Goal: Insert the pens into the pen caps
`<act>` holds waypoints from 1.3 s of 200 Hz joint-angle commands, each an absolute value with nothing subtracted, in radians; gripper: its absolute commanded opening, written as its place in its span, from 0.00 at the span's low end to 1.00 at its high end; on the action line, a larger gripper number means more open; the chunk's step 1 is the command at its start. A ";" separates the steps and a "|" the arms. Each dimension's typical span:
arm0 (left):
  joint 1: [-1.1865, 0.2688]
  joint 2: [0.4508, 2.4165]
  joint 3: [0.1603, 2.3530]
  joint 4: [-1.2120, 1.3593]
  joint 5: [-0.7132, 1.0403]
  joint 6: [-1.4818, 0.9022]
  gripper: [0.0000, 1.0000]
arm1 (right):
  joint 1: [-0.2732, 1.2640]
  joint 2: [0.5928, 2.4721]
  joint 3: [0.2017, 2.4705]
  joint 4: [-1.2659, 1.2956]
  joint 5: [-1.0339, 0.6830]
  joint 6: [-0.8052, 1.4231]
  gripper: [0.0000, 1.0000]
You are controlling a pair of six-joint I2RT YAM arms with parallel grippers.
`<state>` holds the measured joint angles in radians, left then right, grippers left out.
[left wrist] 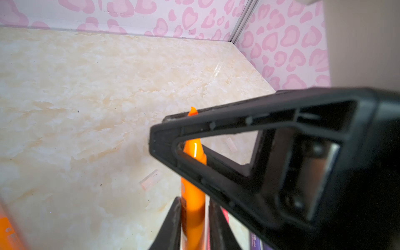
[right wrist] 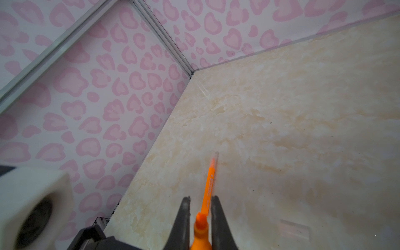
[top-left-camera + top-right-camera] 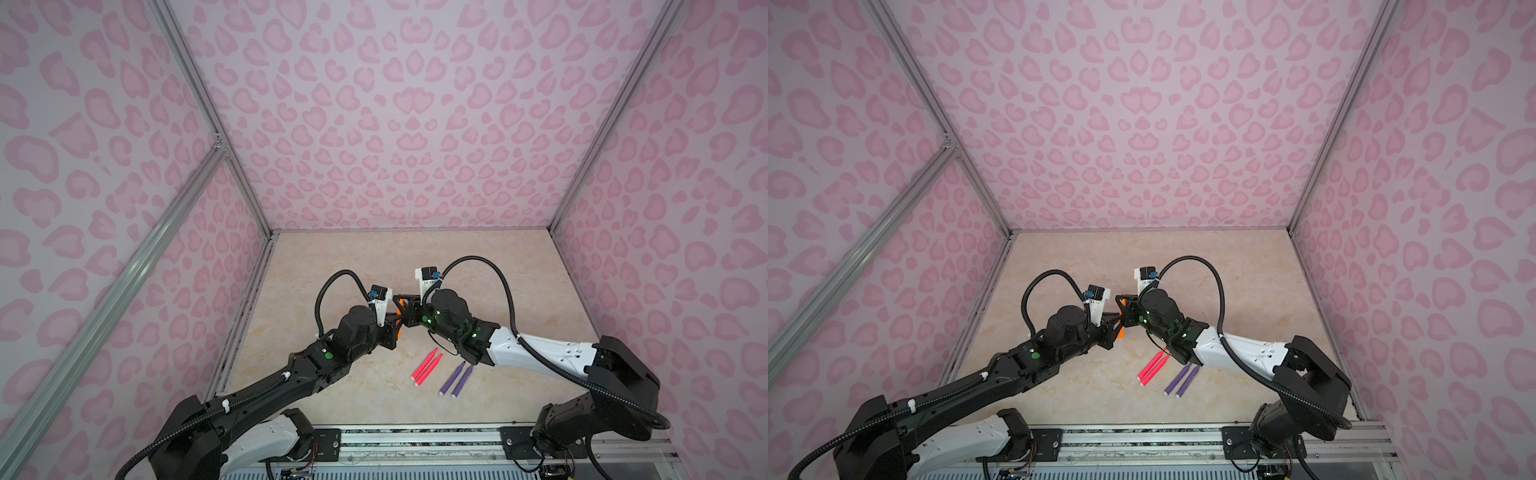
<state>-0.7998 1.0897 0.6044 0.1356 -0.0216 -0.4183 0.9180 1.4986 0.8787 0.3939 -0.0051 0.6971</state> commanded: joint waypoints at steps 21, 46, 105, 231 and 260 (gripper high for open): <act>-0.800 1.086 0.607 0.161 -0.012 -0.411 0.29 | 0.933 1.502 0.883 0.405 -0.021 0.705 0.00; -0.800 1.079 0.602 0.164 -0.020 -0.415 0.29 | 0.938 1.502 0.880 0.410 -0.023 0.708 0.00; -0.800 1.051 0.586 0.170 -0.041 -0.414 0.29 | 0.951 1.491 0.873 0.417 -0.036 0.730 0.00; -0.746 1.023 0.574 0.068 -0.235 -0.523 0.03 | 0.903 1.421 0.827 0.365 0.047 0.698 0.71; -0.665 1.044 0.584 -0.034 -0.303 -0.613 0.03 | 0.886 1.406 0.778 0.376 0.111 0.718 0.73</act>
